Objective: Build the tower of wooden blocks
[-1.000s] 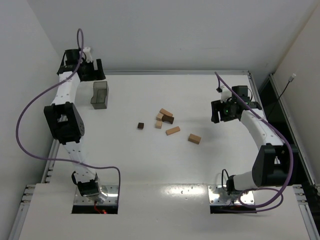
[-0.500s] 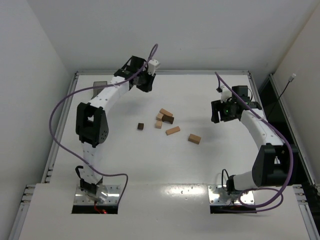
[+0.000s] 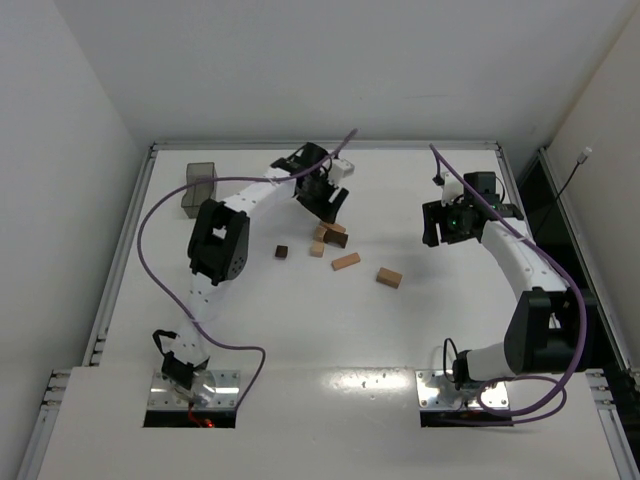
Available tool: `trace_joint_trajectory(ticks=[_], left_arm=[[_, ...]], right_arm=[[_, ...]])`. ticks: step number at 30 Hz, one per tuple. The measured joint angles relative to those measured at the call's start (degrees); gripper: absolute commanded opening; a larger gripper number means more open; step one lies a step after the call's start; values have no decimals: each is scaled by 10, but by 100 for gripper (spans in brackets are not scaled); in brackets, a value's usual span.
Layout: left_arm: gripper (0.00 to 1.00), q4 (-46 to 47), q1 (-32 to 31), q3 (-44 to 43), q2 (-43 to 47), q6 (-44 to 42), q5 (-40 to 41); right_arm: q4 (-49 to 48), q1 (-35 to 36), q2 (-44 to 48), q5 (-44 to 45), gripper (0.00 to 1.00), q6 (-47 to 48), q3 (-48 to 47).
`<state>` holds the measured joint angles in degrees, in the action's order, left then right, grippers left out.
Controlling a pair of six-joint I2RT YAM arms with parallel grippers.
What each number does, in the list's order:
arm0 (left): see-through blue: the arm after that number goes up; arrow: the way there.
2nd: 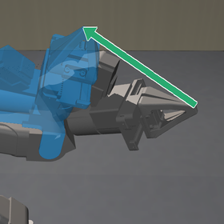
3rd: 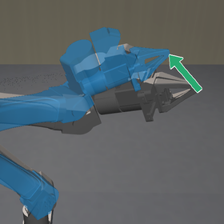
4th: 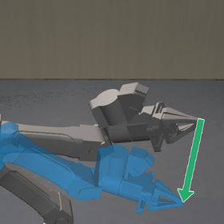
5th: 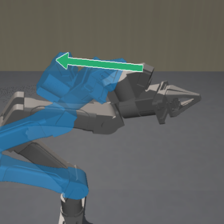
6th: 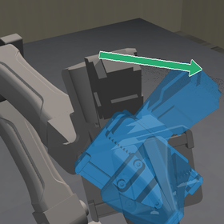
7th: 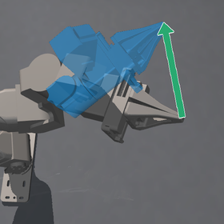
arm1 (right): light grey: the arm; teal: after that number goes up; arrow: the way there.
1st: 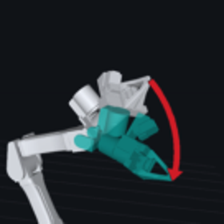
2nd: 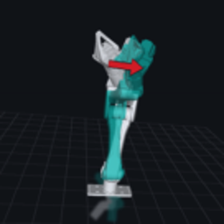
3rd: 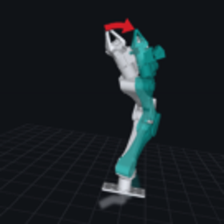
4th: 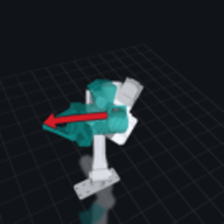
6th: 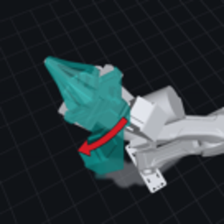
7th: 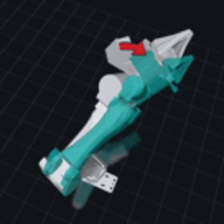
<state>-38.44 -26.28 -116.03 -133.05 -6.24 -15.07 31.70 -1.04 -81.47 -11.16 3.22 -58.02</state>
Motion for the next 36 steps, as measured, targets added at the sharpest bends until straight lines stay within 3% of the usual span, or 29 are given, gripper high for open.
trace_joint_trajectory(ticks=[5,15,36], left_arm=[[66,-5,-42,34,0,-21,10],[82,0,-49,34,0,-28,23],[84,0,-56,6,-3,-6,35]], right_arm=[[0,0,0,0,61,0,0],[0,0,0,0,61,0,0],[-2,0,1,0,61,0,3]])
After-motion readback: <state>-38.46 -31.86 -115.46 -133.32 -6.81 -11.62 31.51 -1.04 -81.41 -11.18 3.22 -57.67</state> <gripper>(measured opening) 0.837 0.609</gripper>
